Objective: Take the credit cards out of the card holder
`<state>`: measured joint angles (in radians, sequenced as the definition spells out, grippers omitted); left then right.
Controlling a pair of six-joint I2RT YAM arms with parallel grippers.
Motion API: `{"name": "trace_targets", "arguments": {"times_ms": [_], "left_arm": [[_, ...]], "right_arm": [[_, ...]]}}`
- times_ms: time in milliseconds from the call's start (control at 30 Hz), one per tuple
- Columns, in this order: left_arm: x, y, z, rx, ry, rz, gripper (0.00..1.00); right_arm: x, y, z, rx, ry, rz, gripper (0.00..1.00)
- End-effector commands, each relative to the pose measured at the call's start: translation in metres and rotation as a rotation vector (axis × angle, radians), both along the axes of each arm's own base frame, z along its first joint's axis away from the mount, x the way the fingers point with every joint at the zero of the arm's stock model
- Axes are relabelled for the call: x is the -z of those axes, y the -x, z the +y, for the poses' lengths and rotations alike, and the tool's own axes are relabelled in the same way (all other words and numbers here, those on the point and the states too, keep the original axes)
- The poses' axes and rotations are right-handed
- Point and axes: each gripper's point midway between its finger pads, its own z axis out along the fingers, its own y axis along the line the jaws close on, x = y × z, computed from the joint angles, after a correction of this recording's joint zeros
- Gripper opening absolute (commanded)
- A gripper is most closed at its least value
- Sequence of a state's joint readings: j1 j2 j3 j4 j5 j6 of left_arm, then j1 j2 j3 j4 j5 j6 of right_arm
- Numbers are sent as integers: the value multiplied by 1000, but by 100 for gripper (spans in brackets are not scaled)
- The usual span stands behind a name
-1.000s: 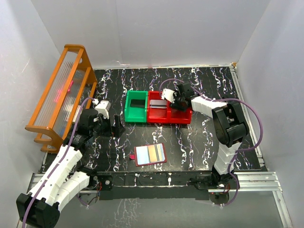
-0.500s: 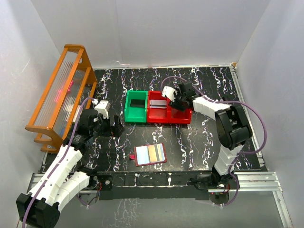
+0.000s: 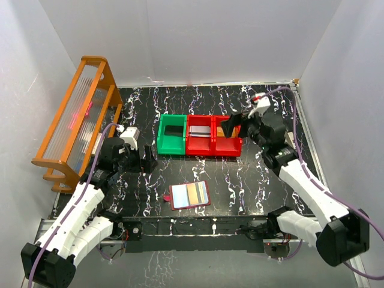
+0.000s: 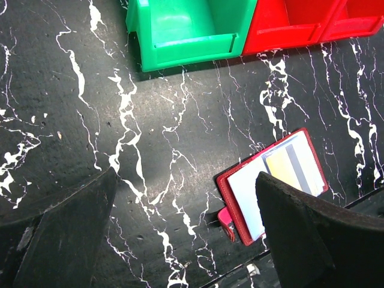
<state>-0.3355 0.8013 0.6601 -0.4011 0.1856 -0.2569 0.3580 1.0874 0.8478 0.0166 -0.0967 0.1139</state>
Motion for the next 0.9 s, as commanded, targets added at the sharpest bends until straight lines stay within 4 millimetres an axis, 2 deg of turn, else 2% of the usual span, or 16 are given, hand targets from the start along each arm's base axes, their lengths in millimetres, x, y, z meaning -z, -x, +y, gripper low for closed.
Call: {"name": "trace_targets", "arguments": {"times_ms": [0,67,133,200,267,333,433,533,633,733,800,867], "left_arm": [[-4,0,-3,6,20,17,99],[-4,0,-3,-5,22,27,99],[-3,-1,-3,-29,29,45,99],[-12,-1,-5,-102,82,115,99],[-21,3,-18,-108,154,206,99],[-19,8,-30,-107,211,297,98],[-9,21,-44,-82,275,433,94],[-5,41,-57,-28,315,542,92],[-9,54,-68,15,325,551,90],[-10,62,-89,38,354,549,85],[-2,73,-107,58,330,551,83],[19,80,-111,10,243,574,83]], "right_arm": [[32,50,32,-59,-445,334,98],[41,71,42,-88,-578,441,98],[51,95,57,-169,-722,546,93],[63,115,67,-208,-802,637,88],[84,129,72,-159,-765,709,85],[112,142,72,-83,-680,785,81],[131,160,84,-93,-615,862,76],[139,172,98,-119,-579,909,69],[152,177,108,-88,-550,944,57],[160,181,123,-111,-533,975,53],[165,183,130,-115,-524,1000,49],[173,185,133,-102,-508,1023,45]]}}
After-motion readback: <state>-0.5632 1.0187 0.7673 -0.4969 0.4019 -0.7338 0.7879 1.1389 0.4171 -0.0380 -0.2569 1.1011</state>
